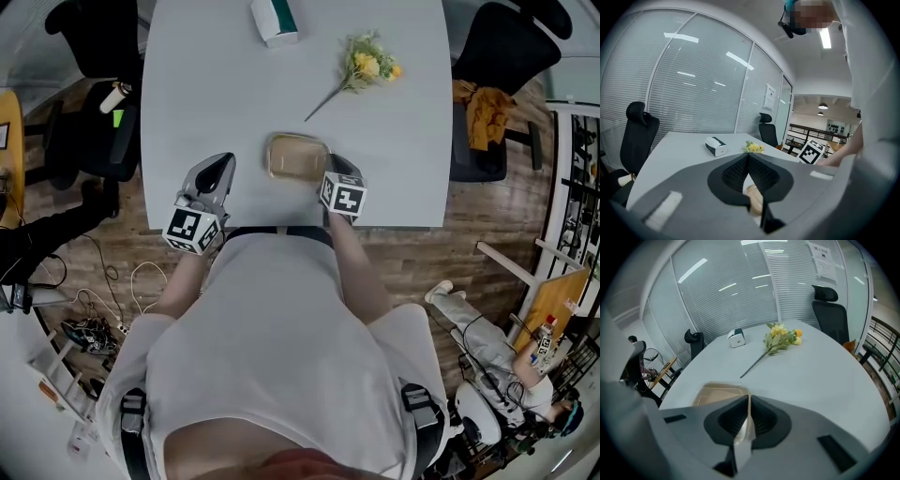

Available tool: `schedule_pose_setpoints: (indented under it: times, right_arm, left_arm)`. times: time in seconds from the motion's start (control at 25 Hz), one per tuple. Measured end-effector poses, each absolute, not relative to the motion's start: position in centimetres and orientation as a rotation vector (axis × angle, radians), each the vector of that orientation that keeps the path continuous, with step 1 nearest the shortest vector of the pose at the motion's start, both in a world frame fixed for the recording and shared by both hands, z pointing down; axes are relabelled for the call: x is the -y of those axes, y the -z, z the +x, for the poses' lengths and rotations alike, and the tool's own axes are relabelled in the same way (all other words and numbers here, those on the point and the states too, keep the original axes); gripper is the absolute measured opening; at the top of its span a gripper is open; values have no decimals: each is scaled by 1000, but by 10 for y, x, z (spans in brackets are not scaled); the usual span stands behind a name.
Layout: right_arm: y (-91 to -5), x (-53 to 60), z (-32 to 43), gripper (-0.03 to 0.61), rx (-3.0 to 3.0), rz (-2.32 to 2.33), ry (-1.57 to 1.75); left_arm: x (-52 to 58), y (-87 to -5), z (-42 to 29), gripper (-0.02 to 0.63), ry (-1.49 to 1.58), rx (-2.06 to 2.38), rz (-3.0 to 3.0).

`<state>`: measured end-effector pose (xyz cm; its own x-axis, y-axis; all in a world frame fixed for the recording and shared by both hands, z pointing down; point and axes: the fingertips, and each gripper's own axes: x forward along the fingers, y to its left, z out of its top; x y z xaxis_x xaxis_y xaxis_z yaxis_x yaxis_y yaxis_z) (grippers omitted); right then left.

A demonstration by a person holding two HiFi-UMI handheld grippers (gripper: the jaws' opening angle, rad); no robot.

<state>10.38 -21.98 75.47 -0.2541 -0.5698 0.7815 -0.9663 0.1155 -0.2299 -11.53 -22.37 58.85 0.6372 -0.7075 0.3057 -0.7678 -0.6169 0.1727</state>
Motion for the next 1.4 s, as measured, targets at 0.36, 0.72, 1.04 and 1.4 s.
schedule_pose_setpoints:
  times: [0.36,0.72,1.04,1.4]
  right_arm:
    - [-729,219,104,21,1948,1545,-942]
    - [-674,222,108,18,2055,1658,-843]
    - [-593,235,123,18,2186,1790,-684]
    - [-502,226,125,18,2337,1878,-509]
  left_arm:
    - [213,-585,-116,11,-291,1191,2582]
    - [202,-573,-117,11,-266,1216,2612]
    - [203,-541,-130,11,-194,1300,2625]
    - [200,-489,-144,11,-78,1423,2636]
